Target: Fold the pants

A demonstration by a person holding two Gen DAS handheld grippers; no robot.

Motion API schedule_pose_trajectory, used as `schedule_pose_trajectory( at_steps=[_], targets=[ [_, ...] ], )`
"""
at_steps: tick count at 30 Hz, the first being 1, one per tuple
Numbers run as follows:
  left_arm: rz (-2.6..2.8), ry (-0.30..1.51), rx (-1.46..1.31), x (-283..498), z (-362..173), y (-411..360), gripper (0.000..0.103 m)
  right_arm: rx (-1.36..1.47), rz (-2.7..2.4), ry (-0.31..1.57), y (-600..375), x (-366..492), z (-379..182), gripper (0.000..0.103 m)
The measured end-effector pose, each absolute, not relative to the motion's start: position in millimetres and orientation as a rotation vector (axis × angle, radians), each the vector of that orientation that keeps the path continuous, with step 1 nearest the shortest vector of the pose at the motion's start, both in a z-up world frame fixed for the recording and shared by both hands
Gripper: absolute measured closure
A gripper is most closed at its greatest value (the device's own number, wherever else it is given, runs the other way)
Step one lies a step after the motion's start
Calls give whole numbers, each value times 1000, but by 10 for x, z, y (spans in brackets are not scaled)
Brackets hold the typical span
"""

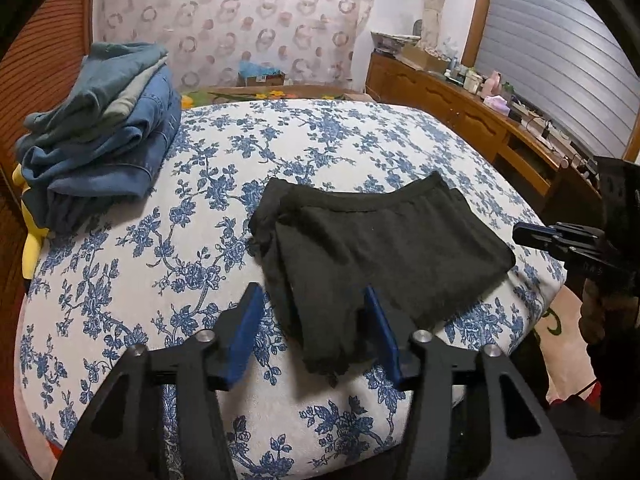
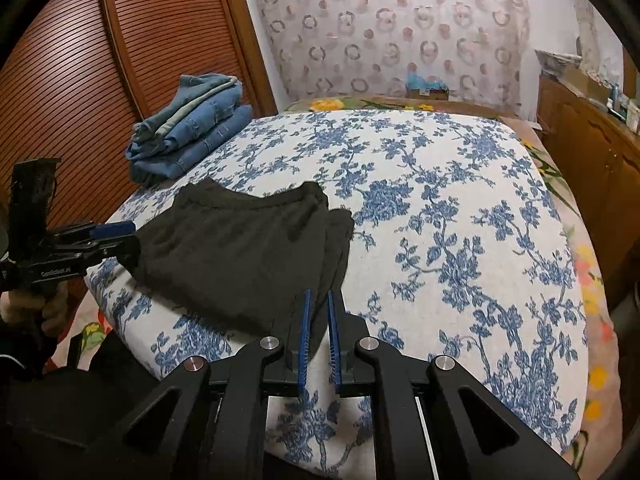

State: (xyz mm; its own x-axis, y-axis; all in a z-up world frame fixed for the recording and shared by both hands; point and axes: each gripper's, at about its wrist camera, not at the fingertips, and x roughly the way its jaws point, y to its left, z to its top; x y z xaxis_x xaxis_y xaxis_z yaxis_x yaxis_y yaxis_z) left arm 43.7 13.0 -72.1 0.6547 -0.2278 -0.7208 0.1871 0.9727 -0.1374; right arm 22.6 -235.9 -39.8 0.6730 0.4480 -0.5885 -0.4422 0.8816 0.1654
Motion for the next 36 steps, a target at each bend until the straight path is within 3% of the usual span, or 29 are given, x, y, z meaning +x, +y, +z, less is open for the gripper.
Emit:
schedule_pose_trajectory(
  at_steps=[2, 5, 10, 22, 36],
  targets=[
    [-233, 816, -58, 454, -724, 141, 21, 14, 500, 658, -2330, 262, -389, 74],
    [-230, 823, -49, 509, -744, 124, 21, -6, 478, 656, -2262, 329, -402, 58],
    [-230, 819, -52, 588, -768, 112, 21, -24, 443, 668, -2122, 463, -448, 41],
    [-211, 833, -30, 906, -803, 163, 21, -56, 402, 701, -1928, 778, -523, 29],
    [-196, 882, -47, 1216, -882, 245, 21, -85, 396, 744, -1873, 903, -591, 29]
  ],
)
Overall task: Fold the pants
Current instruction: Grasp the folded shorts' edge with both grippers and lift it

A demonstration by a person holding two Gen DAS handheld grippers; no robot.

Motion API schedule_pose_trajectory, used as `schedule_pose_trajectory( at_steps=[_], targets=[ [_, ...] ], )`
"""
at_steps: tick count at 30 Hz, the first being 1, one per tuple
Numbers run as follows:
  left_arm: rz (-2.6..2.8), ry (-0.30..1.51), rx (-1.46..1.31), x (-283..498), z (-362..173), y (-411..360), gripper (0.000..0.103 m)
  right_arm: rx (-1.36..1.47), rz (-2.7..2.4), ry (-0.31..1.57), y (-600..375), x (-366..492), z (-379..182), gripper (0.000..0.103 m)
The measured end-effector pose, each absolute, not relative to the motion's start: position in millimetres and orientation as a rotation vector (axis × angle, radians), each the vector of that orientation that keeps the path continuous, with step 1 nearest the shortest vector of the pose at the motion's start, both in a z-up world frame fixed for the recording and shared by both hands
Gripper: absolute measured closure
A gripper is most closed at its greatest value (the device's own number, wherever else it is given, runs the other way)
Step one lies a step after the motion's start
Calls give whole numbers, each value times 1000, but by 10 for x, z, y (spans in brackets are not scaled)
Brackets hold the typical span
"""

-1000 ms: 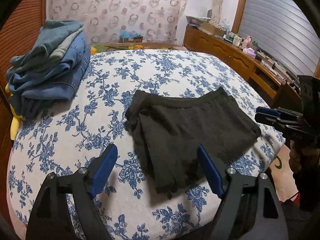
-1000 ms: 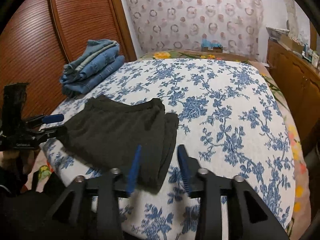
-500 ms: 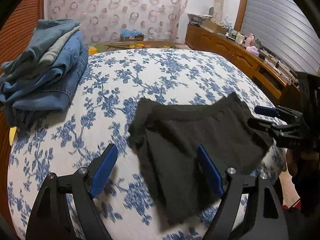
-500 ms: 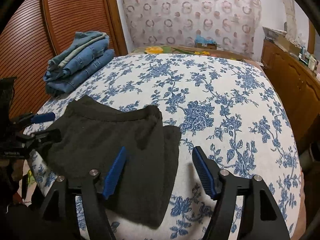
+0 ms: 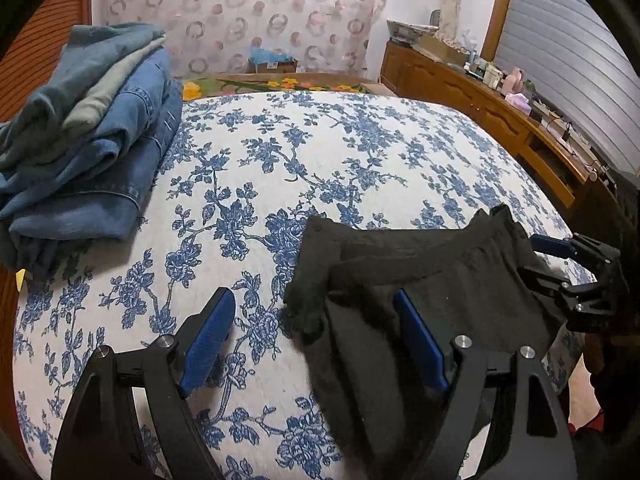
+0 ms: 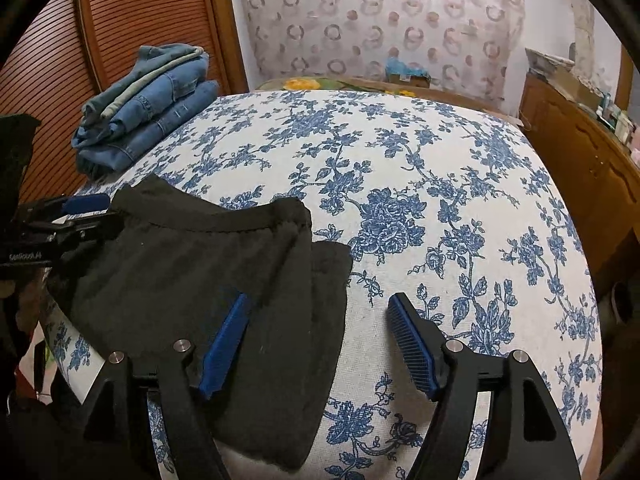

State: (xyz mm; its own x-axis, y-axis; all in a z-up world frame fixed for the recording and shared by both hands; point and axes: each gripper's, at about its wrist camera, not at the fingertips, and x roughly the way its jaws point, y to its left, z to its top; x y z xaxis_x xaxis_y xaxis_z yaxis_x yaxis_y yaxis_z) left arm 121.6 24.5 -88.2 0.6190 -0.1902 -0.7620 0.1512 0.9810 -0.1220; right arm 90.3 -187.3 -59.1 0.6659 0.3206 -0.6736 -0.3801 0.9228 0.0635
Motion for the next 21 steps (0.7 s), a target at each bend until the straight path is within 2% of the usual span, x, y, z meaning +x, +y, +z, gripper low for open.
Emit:
schedule_pose_trajectory(
  at_steps=[8, 11, 15, 19, 21],
  targets=[
    [-227, 902, -63, 1350, -941, 254, 21, -65, 425, 745, -1867, 965, -587, 29],
    [-238, 895, -71, 1376, -949, 258, 21, -68, 437, 741, -1837, 978, -588, 37],
    [-270, 892, -77, 1369, -938, 229, 38, -78, 454, 745, -1805, 999, -590, 46],
    [-295, 891, -84, 1350, -938, 190, 50, -57, 471, 751, -1801, 1053, -586, 62],
    [-315, 894, -97, 1349, -935, 179, 62, -54, 479, 750, -1795, 1067, -595, 69]
  ],
)
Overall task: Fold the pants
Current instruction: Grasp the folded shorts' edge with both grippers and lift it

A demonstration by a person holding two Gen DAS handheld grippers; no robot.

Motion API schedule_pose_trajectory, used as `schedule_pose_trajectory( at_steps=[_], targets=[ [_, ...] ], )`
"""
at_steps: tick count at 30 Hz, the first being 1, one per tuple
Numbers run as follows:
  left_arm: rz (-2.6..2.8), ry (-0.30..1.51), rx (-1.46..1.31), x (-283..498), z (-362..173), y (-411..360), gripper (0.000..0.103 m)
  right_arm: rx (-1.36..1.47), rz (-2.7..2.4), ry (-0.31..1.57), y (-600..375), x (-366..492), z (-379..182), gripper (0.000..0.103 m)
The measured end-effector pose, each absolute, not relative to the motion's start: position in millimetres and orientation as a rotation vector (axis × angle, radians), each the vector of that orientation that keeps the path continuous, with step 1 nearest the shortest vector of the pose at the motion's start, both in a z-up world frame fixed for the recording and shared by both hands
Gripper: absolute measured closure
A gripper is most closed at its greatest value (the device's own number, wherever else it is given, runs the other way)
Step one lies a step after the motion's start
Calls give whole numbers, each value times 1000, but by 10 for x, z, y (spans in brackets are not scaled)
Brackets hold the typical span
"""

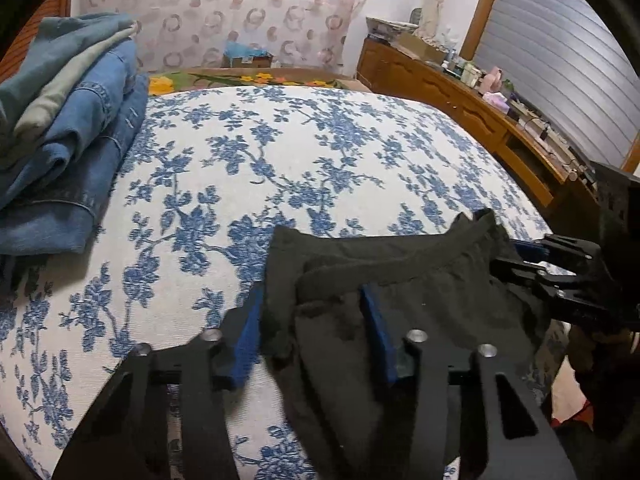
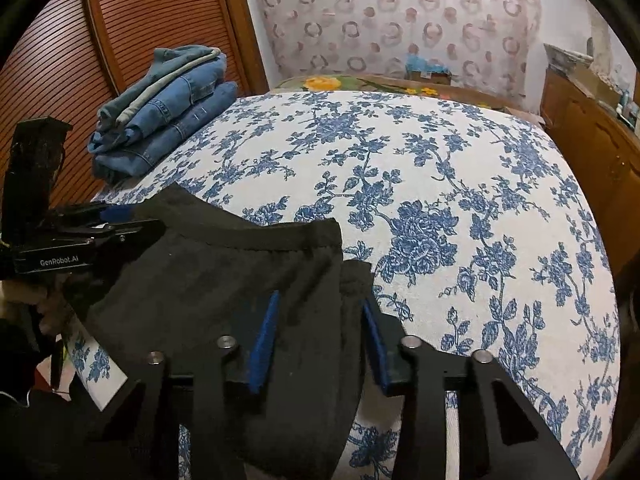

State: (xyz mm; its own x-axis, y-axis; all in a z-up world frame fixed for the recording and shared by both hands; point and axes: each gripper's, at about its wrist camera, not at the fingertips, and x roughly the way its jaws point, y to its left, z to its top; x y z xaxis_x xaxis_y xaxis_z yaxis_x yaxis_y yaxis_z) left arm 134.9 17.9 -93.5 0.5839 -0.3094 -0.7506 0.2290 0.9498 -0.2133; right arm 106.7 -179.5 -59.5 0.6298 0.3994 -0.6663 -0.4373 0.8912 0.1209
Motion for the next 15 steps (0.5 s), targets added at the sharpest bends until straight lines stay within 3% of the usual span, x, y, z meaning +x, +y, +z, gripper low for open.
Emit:
schedule_pose_trajectory(
  at_steps=[2, 5, 15],
  targets=[
    [-326, 891, -98, 1340, -922, 161, 70, -44, 495, 752, -1778, 1081, -598, 83],
    [-329, 874, -96, 1324, -852, 152, 83, -26, 516, 756, -1786, 1100, -592, 90],
    [-336, 811, -92, 1466, -449, 109, 85, 19, 553, 657, -1944, 1167, -240, 93]
  ],
)
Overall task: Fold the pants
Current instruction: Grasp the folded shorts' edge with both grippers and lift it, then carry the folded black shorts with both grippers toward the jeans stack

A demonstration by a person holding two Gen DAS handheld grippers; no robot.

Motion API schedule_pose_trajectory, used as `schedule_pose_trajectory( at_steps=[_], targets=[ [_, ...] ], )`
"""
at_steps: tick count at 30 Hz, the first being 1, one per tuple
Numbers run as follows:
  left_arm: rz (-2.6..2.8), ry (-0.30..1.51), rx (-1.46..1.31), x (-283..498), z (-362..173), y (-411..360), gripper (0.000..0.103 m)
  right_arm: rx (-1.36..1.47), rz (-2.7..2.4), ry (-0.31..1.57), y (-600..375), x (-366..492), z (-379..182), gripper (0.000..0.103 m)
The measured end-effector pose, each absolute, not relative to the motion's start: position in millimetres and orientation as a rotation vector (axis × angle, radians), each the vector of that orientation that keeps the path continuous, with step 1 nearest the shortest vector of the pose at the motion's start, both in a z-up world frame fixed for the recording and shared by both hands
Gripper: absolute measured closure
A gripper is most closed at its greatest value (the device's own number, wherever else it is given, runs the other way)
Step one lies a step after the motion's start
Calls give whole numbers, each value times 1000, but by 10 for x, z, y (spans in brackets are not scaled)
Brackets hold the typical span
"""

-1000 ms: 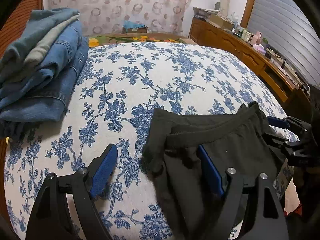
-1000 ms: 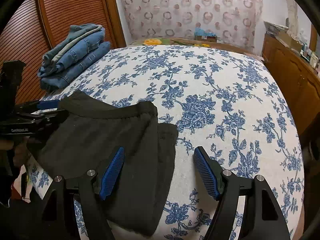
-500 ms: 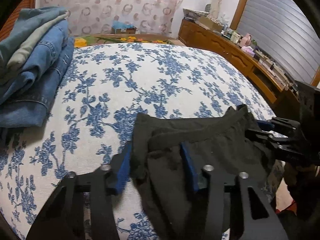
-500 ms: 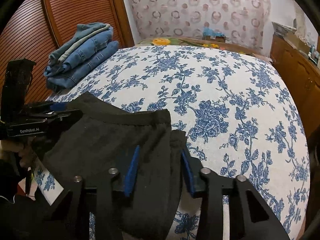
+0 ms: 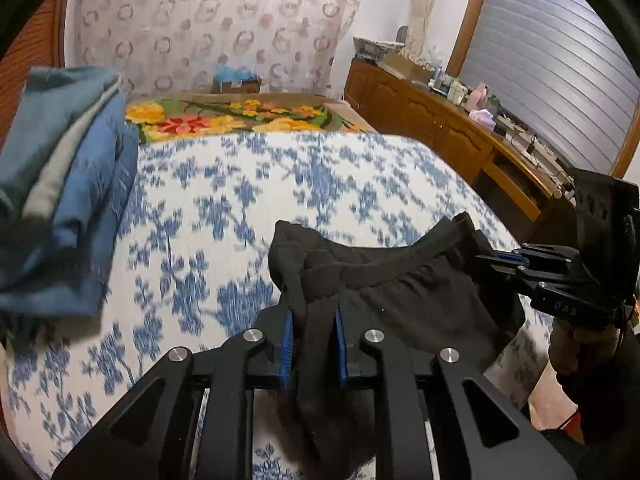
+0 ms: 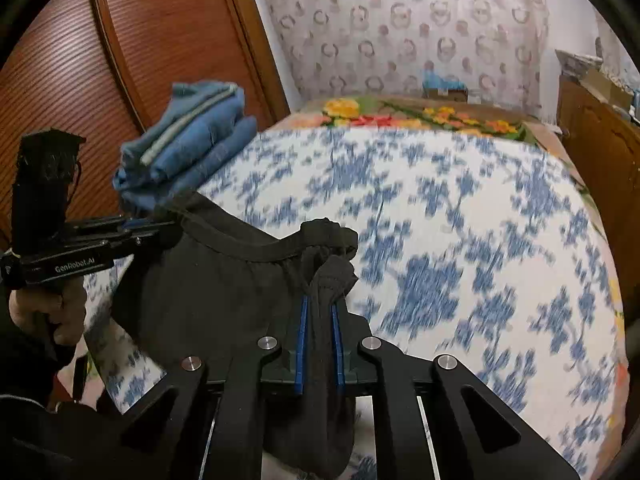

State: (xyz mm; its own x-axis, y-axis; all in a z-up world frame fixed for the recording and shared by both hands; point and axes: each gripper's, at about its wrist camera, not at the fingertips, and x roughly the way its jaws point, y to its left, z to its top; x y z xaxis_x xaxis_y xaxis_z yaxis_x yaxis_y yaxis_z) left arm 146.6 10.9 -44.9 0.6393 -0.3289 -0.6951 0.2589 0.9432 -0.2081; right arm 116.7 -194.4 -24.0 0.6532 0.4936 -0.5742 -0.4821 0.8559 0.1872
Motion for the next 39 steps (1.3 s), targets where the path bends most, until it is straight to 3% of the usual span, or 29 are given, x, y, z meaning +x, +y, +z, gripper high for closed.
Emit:
schedule_pose_trajectory(
  at_steps=[26, 39],
  targets=[
    [-318, 676, -18, 2114, 293, -133, 85, -13, 533, 479, -2128, 1599, 375, 93],
    [-234, 625, -53, 1982, 460, 356, 85, -74, 618, 435, -1672, 2013, 482, 93]
  ],
)
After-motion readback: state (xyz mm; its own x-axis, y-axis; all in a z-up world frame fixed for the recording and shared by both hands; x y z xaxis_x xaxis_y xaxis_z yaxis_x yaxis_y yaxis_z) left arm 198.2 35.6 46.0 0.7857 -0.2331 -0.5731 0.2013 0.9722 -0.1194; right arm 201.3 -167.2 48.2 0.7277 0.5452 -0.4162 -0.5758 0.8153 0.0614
